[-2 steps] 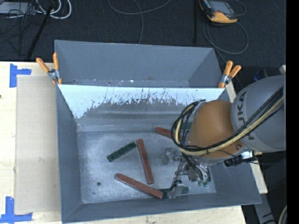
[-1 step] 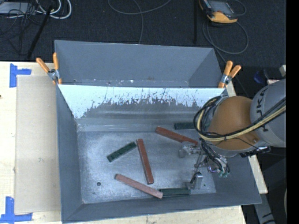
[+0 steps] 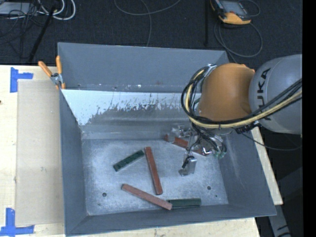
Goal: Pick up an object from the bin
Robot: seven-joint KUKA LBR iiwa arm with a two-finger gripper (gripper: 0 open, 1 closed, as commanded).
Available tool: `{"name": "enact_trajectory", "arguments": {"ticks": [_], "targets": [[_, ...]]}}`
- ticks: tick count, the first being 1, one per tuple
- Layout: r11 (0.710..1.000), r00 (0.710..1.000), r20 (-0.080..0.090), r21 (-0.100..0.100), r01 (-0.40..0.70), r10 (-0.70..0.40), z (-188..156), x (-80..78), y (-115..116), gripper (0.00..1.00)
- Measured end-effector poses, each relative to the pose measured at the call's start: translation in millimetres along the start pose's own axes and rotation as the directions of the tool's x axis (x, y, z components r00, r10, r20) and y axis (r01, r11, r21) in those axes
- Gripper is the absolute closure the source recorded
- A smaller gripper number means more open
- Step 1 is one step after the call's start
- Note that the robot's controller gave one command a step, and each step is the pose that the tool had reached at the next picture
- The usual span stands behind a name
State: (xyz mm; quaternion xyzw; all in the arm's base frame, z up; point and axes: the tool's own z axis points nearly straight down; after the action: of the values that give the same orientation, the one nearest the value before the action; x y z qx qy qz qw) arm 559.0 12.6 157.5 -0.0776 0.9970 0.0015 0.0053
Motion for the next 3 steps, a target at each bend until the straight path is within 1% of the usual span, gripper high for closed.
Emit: {"name": "enact_trajectory", "arguments": {"ticks": [1,2,3], "targets": [[1.000,1.000,-0.010,-0.002,0.011,-0.011,21.5,-13.1,73.5,0.00],[0.948,0.948,-0.012,-0.004,0.318,-0.318,90.8,-58.6,114.9,0.00],[0.950,0.949,-0.009,-0.002,0.314,-0.314,88.0,-60.0,113.5,1.00]]}}
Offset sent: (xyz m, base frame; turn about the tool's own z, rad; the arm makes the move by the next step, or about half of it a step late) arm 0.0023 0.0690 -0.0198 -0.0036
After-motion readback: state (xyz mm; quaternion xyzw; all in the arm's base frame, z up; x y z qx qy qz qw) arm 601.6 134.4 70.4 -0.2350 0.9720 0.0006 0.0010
